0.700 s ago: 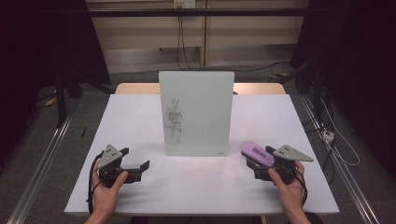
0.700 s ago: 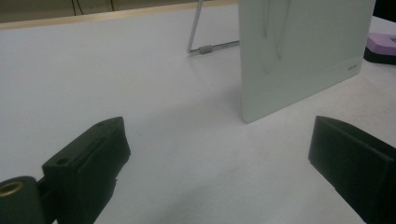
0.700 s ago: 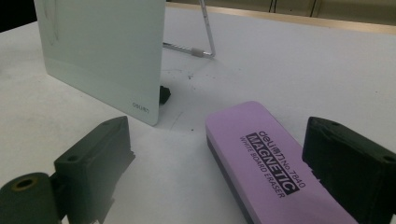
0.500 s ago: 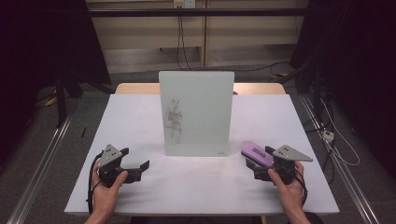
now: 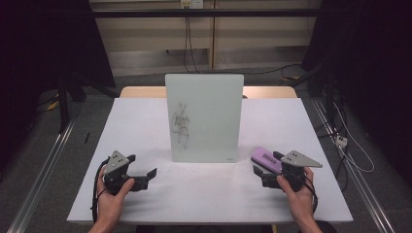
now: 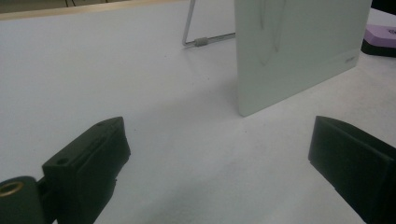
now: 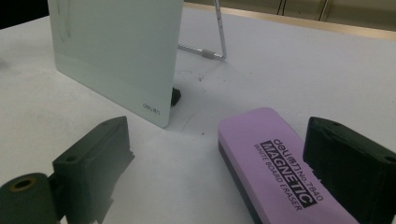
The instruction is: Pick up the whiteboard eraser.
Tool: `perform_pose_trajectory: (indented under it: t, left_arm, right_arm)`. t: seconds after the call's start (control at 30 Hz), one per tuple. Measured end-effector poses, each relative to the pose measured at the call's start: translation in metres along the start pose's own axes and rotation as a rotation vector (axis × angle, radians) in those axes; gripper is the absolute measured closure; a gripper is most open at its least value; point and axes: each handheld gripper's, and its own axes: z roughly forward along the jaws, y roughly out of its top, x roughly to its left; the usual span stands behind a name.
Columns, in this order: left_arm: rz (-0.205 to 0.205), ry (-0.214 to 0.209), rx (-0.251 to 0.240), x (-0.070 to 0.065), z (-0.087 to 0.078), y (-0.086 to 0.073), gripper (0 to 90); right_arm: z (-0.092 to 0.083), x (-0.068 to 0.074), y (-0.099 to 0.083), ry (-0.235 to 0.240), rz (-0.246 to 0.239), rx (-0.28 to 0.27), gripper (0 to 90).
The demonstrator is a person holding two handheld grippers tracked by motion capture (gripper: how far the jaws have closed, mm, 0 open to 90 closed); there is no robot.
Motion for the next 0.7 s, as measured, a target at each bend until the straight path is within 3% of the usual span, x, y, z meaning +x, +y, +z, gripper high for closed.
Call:
perform_pose_trajectory:
  t: [0.23,0.43,0.7]
  left_arm:
    - [-0.009,0.0,0.002,0.002,0.001,-0.002,4.7]
    - [0.004,-0.002,0.003,0.003,0.0,-0.001,4.7]
    - [0.003,-0.005,0.0,0.002,-0.001,-0.001,4.7]
  right_arm:
    - [0.003,-0.004,0.01,-0.027,0.009,0.012,4.6]
    - [0.008,-0.009,0.017,-0.048,0.013,0.062,5.5]
    - [0.011,-0.019,0.04,-0.052,0.005,0.071,5.4]
